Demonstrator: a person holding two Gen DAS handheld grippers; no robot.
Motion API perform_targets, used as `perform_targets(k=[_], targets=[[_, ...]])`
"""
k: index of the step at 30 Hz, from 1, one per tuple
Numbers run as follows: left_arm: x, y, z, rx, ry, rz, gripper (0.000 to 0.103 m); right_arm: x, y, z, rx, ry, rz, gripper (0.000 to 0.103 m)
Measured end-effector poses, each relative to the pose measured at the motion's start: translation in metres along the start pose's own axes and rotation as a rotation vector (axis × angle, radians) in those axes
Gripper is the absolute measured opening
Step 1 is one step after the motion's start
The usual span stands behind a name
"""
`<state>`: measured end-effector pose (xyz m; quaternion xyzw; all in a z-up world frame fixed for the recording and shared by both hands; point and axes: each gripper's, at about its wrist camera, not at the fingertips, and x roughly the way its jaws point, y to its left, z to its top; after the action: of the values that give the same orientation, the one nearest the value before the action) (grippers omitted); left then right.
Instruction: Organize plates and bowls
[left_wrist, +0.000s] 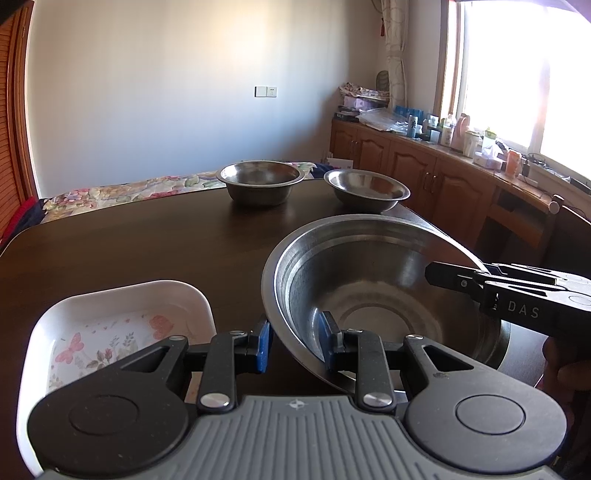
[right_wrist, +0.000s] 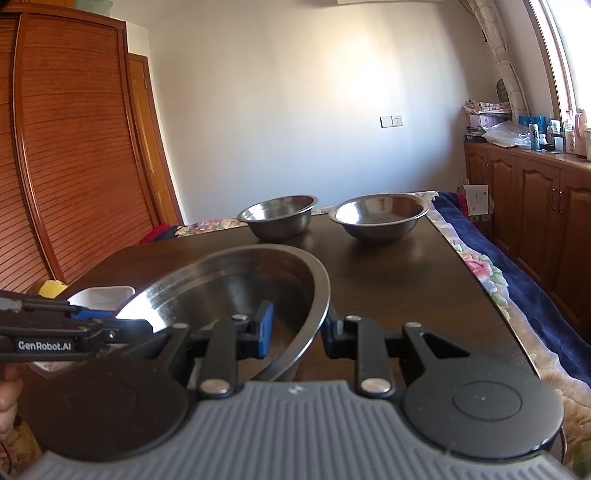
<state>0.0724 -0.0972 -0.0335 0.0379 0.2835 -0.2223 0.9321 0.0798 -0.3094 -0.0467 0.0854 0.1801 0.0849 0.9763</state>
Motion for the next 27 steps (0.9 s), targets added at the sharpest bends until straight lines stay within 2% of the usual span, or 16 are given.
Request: perform_targets(k=[16, 27], targets=[[-0.0026, 0.0032, -0.0007, -0.008, -0.012, -0.010, 0.030, 0.0003, 0.0019, -0.0049, -0.002, 0.022, 0.000, 0.029], [-0.0083, 0.0040, 0.0015, -0.004, -0.033, 0.007, 0.042, -0.0037, 0.0039, 0.0009, -0.031, 0.015, -0.012, 0.032]])
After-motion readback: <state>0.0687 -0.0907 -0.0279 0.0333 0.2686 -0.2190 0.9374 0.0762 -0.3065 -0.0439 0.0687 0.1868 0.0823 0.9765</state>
